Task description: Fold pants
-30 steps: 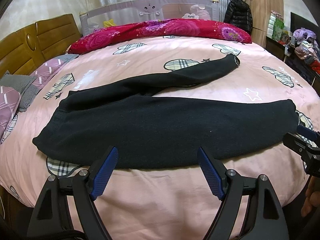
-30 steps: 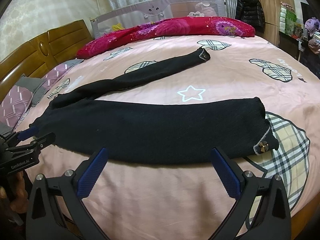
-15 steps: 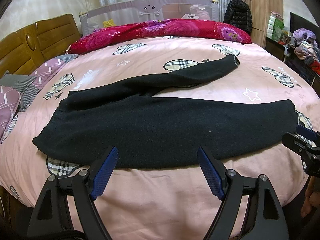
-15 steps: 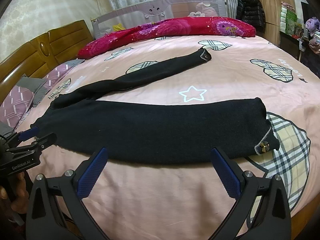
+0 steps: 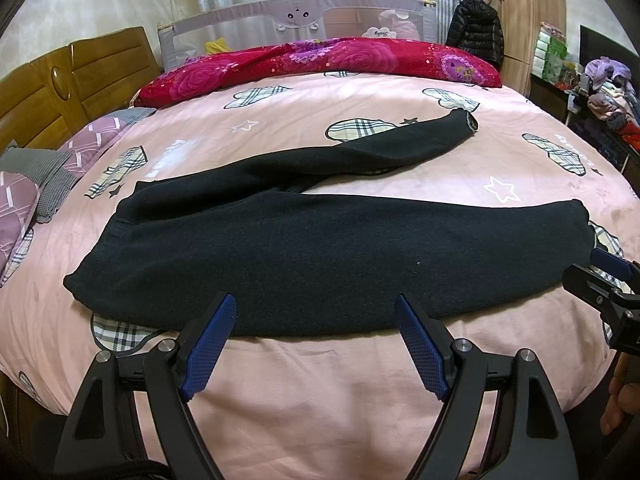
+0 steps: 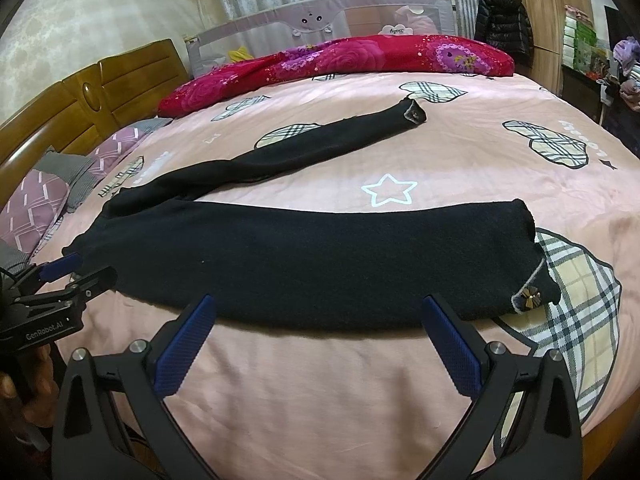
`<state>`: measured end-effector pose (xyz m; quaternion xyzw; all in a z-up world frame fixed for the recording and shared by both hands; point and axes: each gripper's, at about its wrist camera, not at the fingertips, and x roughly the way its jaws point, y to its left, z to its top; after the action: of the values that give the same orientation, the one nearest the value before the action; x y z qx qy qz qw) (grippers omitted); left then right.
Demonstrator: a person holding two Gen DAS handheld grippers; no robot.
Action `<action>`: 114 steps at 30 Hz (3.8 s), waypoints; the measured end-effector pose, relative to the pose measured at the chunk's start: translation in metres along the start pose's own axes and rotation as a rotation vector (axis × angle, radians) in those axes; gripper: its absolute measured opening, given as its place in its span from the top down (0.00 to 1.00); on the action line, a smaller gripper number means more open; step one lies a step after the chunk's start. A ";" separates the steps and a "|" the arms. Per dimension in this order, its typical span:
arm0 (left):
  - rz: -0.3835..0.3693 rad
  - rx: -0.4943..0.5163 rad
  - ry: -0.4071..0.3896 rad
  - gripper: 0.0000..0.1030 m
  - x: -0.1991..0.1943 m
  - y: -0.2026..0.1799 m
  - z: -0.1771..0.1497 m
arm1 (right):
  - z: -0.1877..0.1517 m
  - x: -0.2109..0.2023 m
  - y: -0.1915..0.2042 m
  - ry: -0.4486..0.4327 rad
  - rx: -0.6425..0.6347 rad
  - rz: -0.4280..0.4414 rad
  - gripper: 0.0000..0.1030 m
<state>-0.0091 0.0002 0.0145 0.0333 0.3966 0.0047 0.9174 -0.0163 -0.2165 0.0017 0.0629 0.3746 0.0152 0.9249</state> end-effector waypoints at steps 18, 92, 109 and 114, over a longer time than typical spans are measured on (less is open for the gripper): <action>-0.012 0.010 0.003 0.20 0.002 0.001 0.000 | 0.000 0.002 0.001 0.004 0.007 0.003 0.01; -0.281 0.569 0.110 0.89 0.171 -0.045 0.167 | 0.198 0.180 -0.157 0.073 0.605 0.205 0.95; -0.410 0.552 0.098 0.89 0.074 -0.045 0.069 | 0.072 0.023 -0.135 0.049 0.613 0.079 0.95; -0.406 0.538 0.110 0.88 0.071 -0.046 0.053 | 0.040 0.013 -0.136 0.048 0.652 0.028 0.95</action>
<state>0.0777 -0.0458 -0.0036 0.1941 0.4308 -0.2811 0.8353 0.0187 -0.3542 0.0038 0.3604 0.3804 -0.0914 0.8468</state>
